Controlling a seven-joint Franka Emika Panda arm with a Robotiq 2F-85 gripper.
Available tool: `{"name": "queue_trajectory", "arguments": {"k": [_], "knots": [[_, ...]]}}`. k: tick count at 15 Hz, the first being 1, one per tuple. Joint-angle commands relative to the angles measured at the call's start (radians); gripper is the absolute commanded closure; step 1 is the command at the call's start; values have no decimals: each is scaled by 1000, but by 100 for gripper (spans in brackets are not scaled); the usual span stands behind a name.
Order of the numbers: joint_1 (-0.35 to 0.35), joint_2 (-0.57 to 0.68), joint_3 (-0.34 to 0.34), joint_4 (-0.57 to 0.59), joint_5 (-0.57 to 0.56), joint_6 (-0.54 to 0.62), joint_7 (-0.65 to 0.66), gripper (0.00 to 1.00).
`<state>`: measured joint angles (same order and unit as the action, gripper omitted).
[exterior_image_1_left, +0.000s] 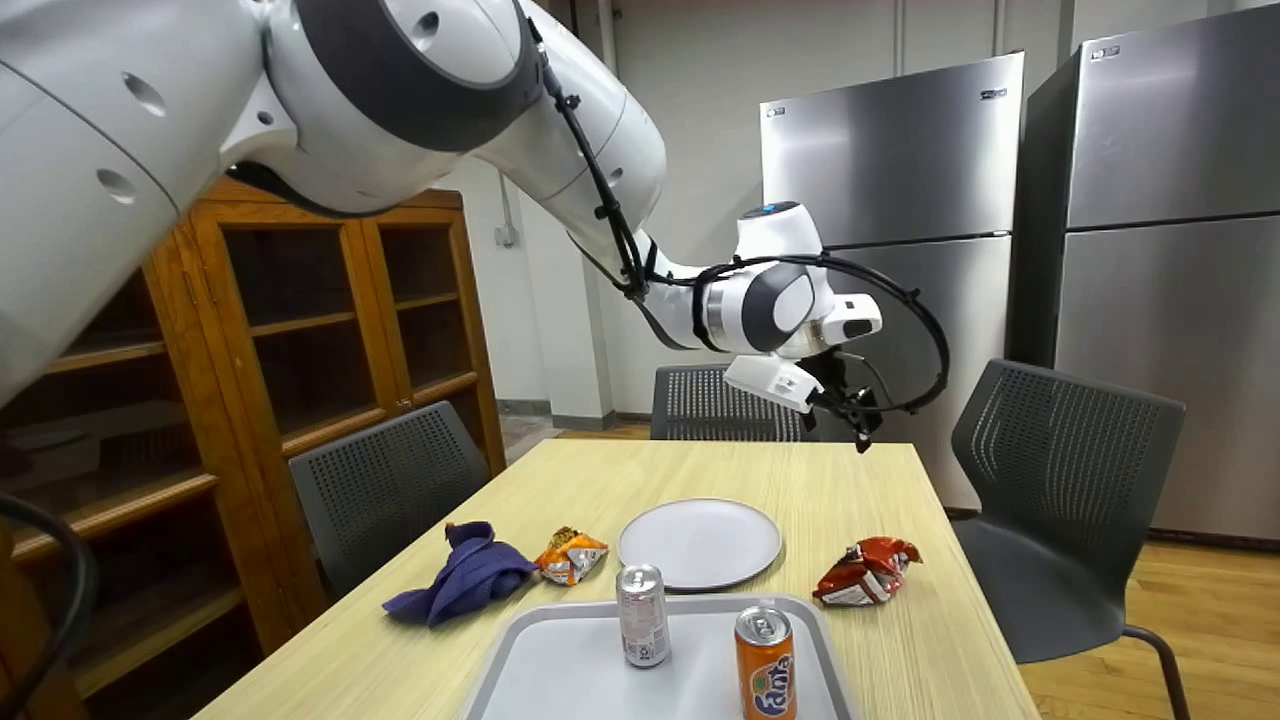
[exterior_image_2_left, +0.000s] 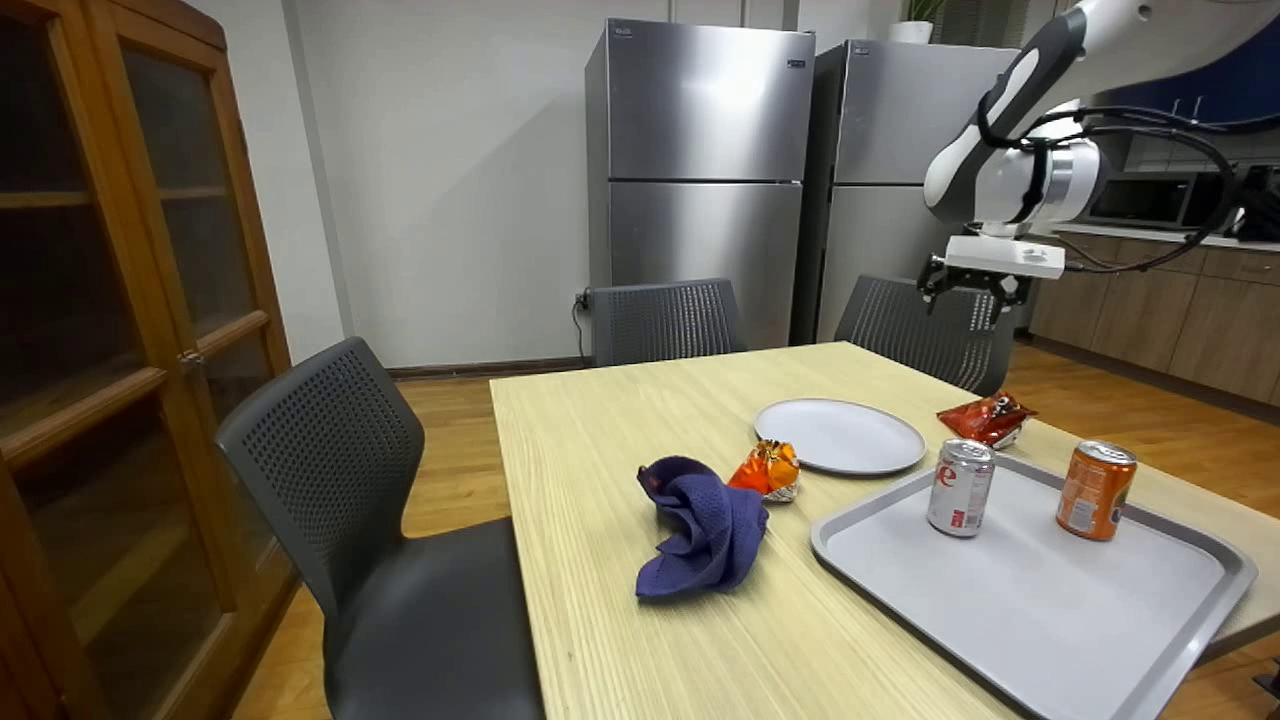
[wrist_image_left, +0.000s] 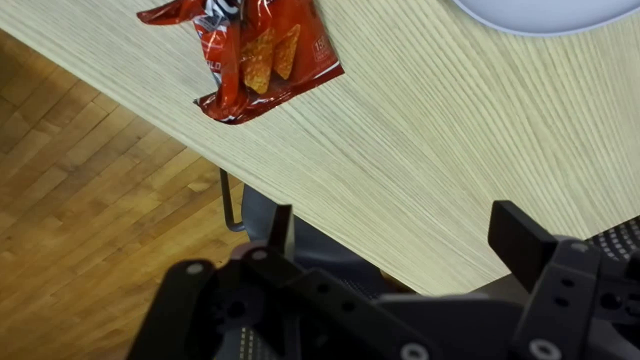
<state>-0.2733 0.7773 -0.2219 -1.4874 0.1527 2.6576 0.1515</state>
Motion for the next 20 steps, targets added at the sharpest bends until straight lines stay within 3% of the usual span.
{"name": "queue_trajectory", "arguments": {"k": [1, 12, 20], "knots": [[33, -71, -12, -99, -50, 50, -1, 0], [151, -204, -91, -322, -132, 141, 49, 0], [100, -317, -36, -432, -133, 96, -63, 0]]}}
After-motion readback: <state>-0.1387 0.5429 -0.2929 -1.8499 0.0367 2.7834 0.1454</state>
